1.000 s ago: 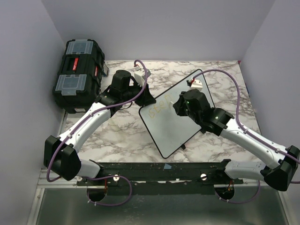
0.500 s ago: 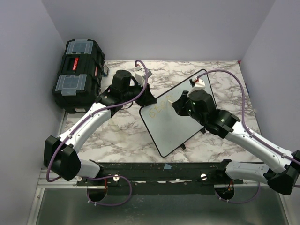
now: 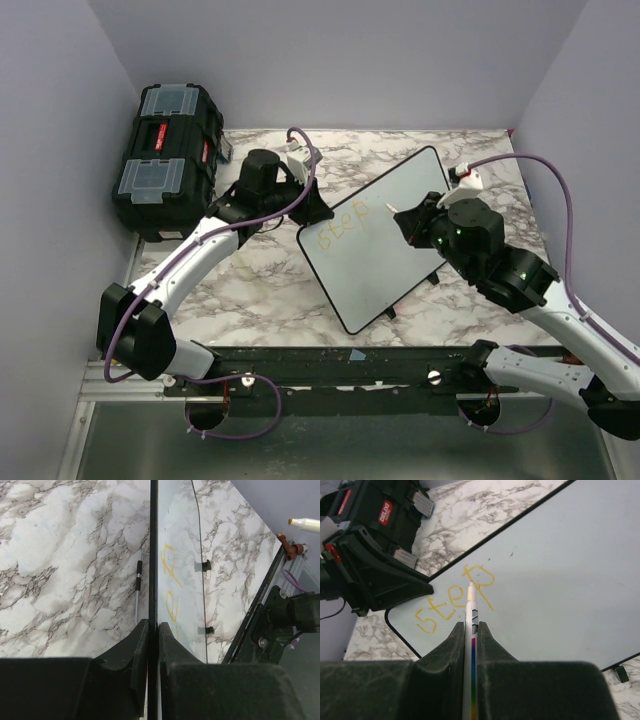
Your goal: Write a sentence on the whiteboard
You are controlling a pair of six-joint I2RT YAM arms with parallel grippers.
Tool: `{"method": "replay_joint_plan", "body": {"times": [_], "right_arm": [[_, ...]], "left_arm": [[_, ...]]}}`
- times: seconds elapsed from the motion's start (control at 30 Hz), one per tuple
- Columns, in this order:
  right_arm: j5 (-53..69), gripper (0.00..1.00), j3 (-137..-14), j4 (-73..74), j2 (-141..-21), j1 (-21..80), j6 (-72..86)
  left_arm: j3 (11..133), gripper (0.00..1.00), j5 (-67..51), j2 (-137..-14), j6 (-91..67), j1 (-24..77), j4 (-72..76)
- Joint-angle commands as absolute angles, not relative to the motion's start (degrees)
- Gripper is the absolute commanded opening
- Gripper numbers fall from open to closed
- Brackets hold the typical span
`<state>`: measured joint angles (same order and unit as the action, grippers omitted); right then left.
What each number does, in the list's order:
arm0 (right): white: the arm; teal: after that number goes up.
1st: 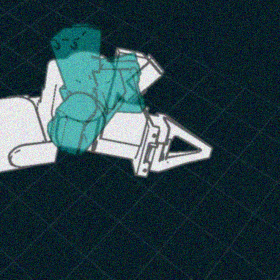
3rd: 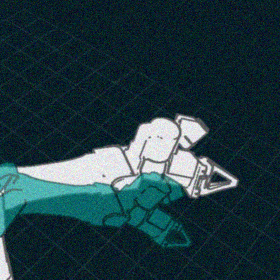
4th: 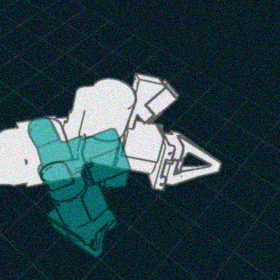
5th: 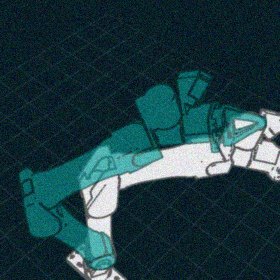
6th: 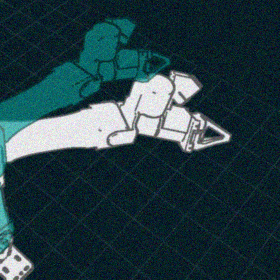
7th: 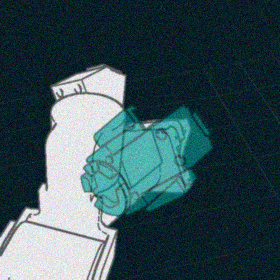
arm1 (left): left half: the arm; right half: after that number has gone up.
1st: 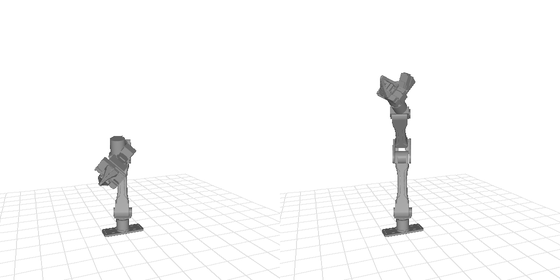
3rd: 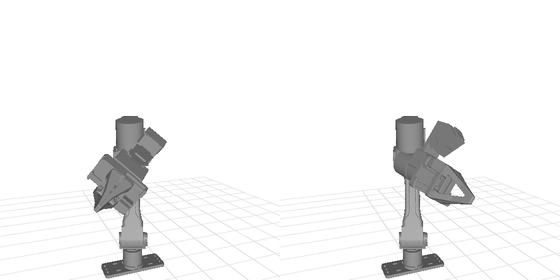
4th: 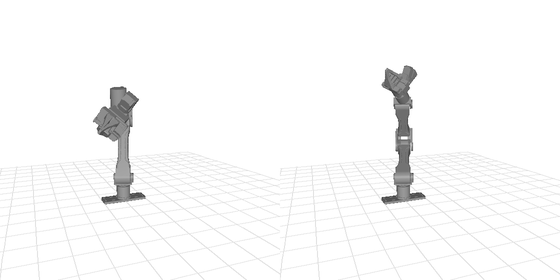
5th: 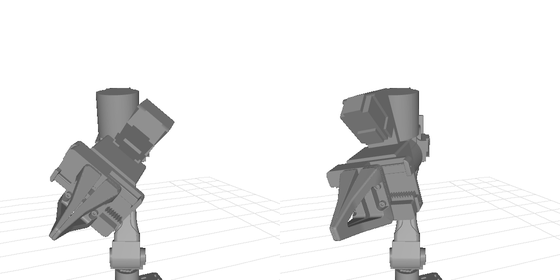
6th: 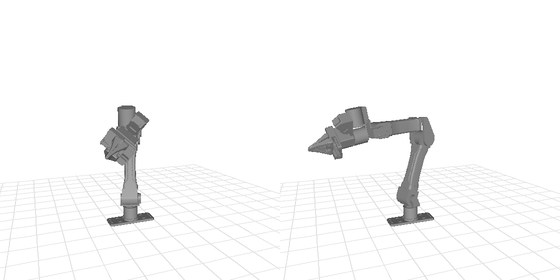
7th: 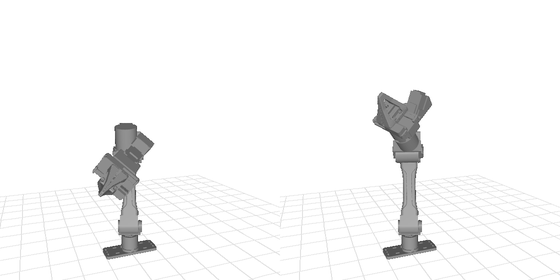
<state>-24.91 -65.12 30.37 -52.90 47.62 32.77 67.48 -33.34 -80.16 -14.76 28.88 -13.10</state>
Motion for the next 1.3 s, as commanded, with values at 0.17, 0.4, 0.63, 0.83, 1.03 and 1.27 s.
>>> {"method": "replay_joint_plan", "body": {"times": [0.17, 0.4, 0.63, 0.83, 1.03, 1.27], "right_arm": [[-25.85, 0.01, -62.52, 32.11, -54.20, 47.77, 33.31], [-25.31, 0.01, -61.62, 30.80, -55.35, 47.69, 33.23], [-25.66, 0.01, -59.19, 29.34, -56.37, 47.67, 33.10], [-25.18, 0.01, -57.97, 27.81, -57.58, 47.69, 33.38], [-25.03, 0.01, -57.32, 27.16, -58.10, 47.64, 33.64], [-25.21, 0.01, -56.54, 27.07, -57.48, 47.68, 34.18]], "left_arm": [[63.16, 0.00, -35.76, -79.52, -12.66, 26.25, -10.46], [61.53, 0.00, -36.29, -80.99, -12.80, 25.75, -10.00], [60.94, 0.00, -36.71, -82.28, -11.97, 25.75, -9.68], [59.63, 0.00, -37.38, -82.79, -10.99, 25.75, -8.47], [59.33, 0.00, -37.00, -83.68, -10.65, 25.40, -8.55], [58.04, 0.10, -37.25, -82.94, -10.37, 25.22, -7.26]]}}
